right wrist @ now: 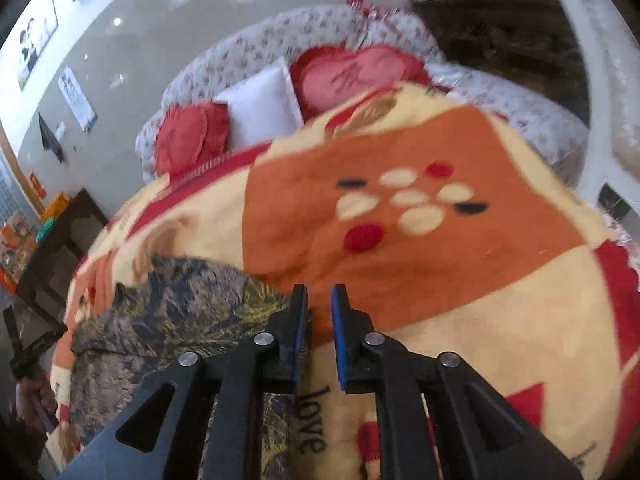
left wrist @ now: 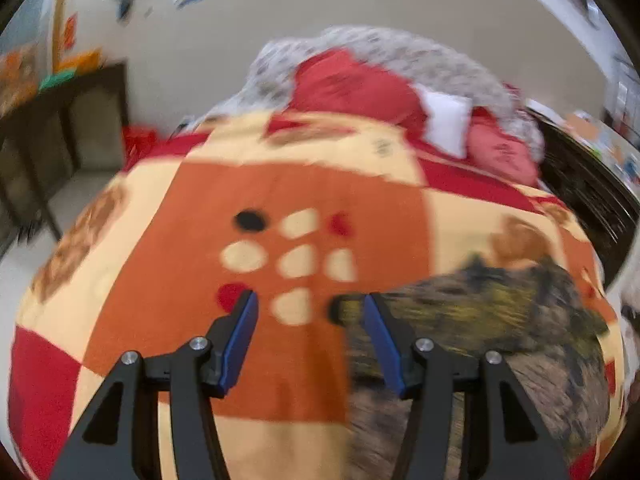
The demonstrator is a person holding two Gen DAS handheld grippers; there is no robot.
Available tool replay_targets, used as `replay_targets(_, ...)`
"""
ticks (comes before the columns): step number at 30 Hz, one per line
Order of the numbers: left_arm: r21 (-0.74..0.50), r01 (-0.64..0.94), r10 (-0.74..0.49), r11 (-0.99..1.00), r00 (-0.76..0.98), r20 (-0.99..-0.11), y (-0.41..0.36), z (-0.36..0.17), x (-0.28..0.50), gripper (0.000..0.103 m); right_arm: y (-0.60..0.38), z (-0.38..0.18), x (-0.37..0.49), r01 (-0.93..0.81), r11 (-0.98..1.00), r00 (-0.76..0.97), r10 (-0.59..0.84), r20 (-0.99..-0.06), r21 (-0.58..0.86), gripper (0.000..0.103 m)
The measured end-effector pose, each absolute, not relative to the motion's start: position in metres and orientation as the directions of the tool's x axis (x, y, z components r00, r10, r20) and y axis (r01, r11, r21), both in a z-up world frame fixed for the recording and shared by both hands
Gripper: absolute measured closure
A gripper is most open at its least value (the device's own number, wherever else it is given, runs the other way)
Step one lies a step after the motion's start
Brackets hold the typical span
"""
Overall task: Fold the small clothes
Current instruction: 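Lay the folded hem down and open both grippers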
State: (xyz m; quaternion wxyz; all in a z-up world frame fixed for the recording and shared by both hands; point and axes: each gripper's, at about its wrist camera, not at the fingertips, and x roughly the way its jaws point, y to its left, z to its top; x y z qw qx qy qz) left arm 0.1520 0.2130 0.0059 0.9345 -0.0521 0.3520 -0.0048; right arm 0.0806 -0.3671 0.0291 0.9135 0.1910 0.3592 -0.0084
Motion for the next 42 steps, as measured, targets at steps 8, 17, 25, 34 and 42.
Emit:
replay_targets(8, -0.046, 0.194, -0.167, 0.98, 0.671, -0.723, 0.102, -0.019, 0.121, 0.045, -0.28, 0.03, 0.069, -0.026, 0.968, 0.694, 0.197, -0.692, 0.249, 0.088)
replay_targets(17, -0.076, 0.087, -0.113, 0.993, 0.576, -0.809, 0.097, -0.058, 0.149, 0.038, -0.22, -0.025, 0.103, 0.02, 0.987, 0.56, 0.122, -0.82, 0.161, 0.087)
replay_targets(25, -0.057, 0.022, -0.06, 0.998, 0.549, -0.834, 0.112, -0.05, 0.22, 0.026, -0.225, -0.014, 0.138, 0.009, 0.988, 0.581, 0.122, -0.805, 0.156, 0.086)
replay_targets(34, -0.147, -0.145, -0.01, 0.979, 0.678, -0.735, 0.175, 0.003, 0.248, 0.028, -0.269, 0.036, 0.17, 0.063, 0.98, 0.719, 0.088, -0.69, 0.191, 0.086)
replay_targets(42, -0.107, 0.077, -0.131, 0.991, 0.659, -0.741, 0.095, -0.023, 0.211, 0.028, -0.227, 0.027, 0.148, -0.01, 0.99, 0.708, 0.107, -0.698, 0.142, 0.086)
